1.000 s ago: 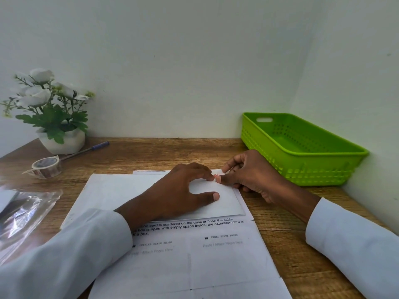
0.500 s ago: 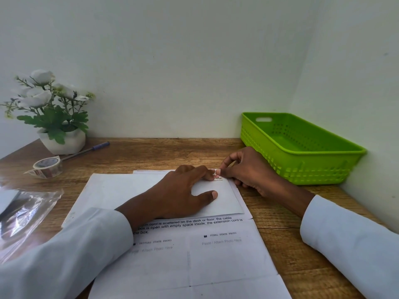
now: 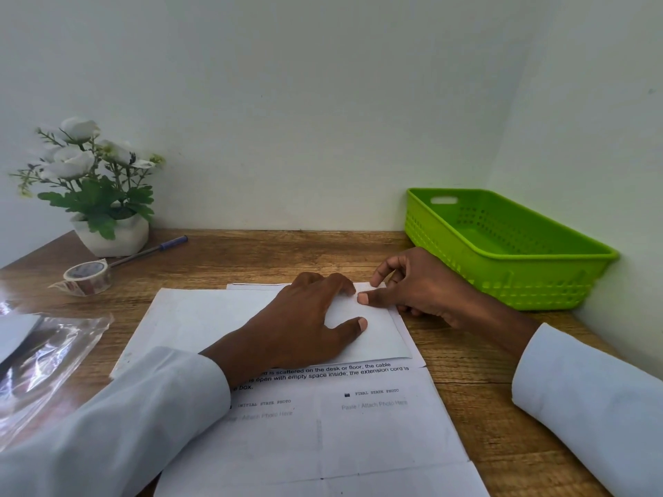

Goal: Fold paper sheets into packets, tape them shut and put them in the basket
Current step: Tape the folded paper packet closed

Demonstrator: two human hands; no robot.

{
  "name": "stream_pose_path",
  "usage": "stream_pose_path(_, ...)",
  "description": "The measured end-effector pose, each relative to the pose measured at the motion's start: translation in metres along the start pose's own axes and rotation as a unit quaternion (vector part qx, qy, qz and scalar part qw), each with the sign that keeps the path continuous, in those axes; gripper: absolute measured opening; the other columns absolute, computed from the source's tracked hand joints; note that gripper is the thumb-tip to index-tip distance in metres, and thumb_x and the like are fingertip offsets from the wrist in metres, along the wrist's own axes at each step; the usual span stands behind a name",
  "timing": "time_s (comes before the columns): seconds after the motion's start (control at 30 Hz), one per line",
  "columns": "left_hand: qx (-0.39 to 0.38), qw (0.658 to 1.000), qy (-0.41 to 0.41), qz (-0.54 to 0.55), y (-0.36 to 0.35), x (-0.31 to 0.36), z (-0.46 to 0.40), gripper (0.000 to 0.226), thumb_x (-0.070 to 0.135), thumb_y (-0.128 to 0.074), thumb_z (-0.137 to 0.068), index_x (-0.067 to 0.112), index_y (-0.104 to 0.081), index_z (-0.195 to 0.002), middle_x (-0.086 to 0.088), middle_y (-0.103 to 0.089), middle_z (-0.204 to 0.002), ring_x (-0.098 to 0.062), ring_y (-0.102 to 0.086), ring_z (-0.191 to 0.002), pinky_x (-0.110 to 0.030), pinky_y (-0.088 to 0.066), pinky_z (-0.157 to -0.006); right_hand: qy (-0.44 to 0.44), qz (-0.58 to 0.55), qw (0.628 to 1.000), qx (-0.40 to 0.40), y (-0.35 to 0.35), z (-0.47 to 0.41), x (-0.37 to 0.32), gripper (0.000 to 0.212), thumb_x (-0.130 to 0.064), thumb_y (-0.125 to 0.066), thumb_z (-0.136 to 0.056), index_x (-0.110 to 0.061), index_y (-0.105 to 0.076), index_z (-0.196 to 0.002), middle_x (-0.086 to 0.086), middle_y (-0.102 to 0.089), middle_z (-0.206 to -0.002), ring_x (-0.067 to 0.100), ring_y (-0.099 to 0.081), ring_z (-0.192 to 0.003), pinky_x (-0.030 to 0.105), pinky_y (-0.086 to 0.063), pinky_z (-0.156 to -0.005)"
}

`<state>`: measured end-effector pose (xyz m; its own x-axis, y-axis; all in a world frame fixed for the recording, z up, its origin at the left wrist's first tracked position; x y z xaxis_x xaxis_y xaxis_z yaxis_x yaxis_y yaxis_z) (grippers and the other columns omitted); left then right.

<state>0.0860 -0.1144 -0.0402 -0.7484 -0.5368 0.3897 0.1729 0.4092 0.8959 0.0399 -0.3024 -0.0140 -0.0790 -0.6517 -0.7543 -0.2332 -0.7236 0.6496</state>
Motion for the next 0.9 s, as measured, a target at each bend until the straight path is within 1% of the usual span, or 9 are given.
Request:
stream_pose_path(0.1, 0.027, 0.998, 0.008, -0.049, 0.001, 0.003, 0.000, 0.060, 0.060, -0.052, -0.087, 0.030, -0.038, -0.137, 0.012, -0.046, -0.139, -0.012, -0.033, -0.131, -0.029, -0.032, -0.104, 0.016, 0.043, 0.998, 0.042, -0.005, -0.001, 0.000, 0.039, -0.040, -0.091, -0.061, -0.011, -0.072, -0.080, -0.010, -0.057, -0.053, 0.000, -0.046, -0.043, 0.017, -0.033, -0.043)
stream_pose_path(0.17, 0.040, 0.996, 0.014, -0.078, 0.003, 0.002, 0.000, 0.066, 0.069, -0.049, -0.083, 0.029, -0.042, -0.136, 0.013, -0.046, -0.137, -0.014, -0.036, -0.128, -0.034, -0.033, -0.106, 0.027, 0.054, 0.996, 0.059, -0.007, -0.002, 0.000, 0.036, -0.039, -0.089, -0.063, -0.011, -0.072, -0.078, -0.009, -0.057, -0.054, 0.002, -0.047, -0.046, 0.016, -0.032, -0.044)
stream_pose_path(0.27, 0.038, 0.994, 0.029, -0.095, 0.008, -0.002, 0.000, 0.081, 0.086, -0.039, -0.069, 0.033, -0.049, -0.129, 0.014, -0.047, -0.128, -0.013, -0.040, -0.122, -0.038, -0.037, -0.104, 0.041, 0.055, 0.995, 0.073, -0.007, 0.000, 0.000, 0.029, -0.034, -0.087, -0.069, -0.010, -0.073, -0.078, -0.007, -0.056, -0.055, 0.005, -0.046, -0.049, 0.020, -0.031, -0.047)
stream_pose_path(0.4, 0.011, 0.995, 0.059, -0.085, 0.019, -0.006, -0.002, 0.074, 0.083, -0.053, -0.068, 0.036, -0.053, -0.125, 0.014, -0.048, -0.122, -0.011, -0.041, -0.119, -0.038, -0.038, -0.102, 0.040, 0.065, 0.994, 0.076, -0.008, 0.000, 0.002, 0.021, -0.031, -0.084, -0.073, -0.012, -0.074, -0.076, -0.007, -0.058, -0.055, 0.007, -0.048, -0.049, 0.024, -0.035, -0.051)
stream_pose_path(0.53, -0.020, 0.993, 0.077, -0.082, 0.029, -0.012, -0.002, 0.075, 0.085, -0.055, -0.063, 0.040, -0.054, -0.123, 0.016, -0.047, -0.119, -0.010, -0.039, -0.118, -0.040, -0.040, -0.101, 0.036, 0.069, 0.993, 0.087, -0.008, -0.002, 0.005, 0.012, -0.028, -0.079, -0.079, -0.017, -0.074, -0.075, -0.010, -0.057, -0.054, 0.005, -0.051, -0.051, 0.024, -0.037, -0.055)
stream_pose_path(0.63, -0.035, 0.992, 0.091, -0.078, 0.033, -0.016, -0.004, 0.079, 0.086, -0.058, -0.058, 0.039, -0.055, -0.122, 0.015, -0.047, -0.118, -0.010, -0.039, -0.117, -0.038, -0.041, -0.100, 0.038, 0.068, 0.993, 0.093, -0.008, -0.002, 0.006, 0.013, -0.027, -0.073, -0.085, -0.016, -0.074, -0.078, -0.010, -0.057, -0.057, 0.006, -0.050, -0.053, 0.025, -0.037, -0.056)
stream_pose_path(0.77, -0.005, 0.994, 0.102, -0.025, 0.033, -0.022, -0.009, 0.066, 0.079, -0.071, -0.054, 0.034, -0.061, -0.100, 0.020, -0.050, -0.095, -0.006, -0.049, -0.097, -0.029, -0.045, -0.078, 0.035, 0.064, 0.993, 0.093, -0.008, -0.001, 0.006, 0.018, -0.032, -0.071, -0.086, -0.017, -0.074, -0.077, -0.008, -0.059, -0.059, 0.007, -0.052, -0.054, 0.026, -0.041, -0.058)
stream_pose_path(0.83, 0.020, 0.995, 0.098, 0.006, 0.032, -0.025, -0.010, 0.057, 0.073, -0.075, -0.057, 0.031, -0.062, -0.093, 0.019, -0.055, -0.092, -0.003, -0.054, -0.088, -0.026, -0.044, -0.070, 0.025, 0.043, 0.995, 0.089, -0.008, 0.000, 0.004, 0.025, -0.040, -0.072, -0.084, -0.017, -0.074, -0.077, -0.008, -0.061, -0.059, 0.006, -0.052, -0.053, 0.025, -0.041, -0.056)
stream_pose_path(0.9, 0.044, 0.995, 0.088, 0.032, 0.032, -0.027, -0.008, 0.048, 0.064, -0.078, -0.062, 0.029, -0.062, -0.090, 0.016, -0.059, -0.091, -0.002, -0.056, -0.084, -0.025, -0.043, -0.066, 0.017, -0.011, 0.997, 0.074, -0.008, 0.003, 0.000, 0.031, -0.046, -0.075, -0.080, -0.014, -0.075, -0.078, -0.009, -0.063, -0.058, 0.002, -0.050, -0.049, 0.022, -0.039, -0.052)
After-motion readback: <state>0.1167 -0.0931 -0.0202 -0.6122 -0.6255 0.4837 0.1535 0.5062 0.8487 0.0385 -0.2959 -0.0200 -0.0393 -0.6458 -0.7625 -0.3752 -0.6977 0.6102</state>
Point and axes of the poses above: each hand's wrist, its own z-axis away from the middle knuckle, its own y-axis out of the back of the hand, x = y × z, the point moved 1 cm from there along -z, towards the middle knuckle
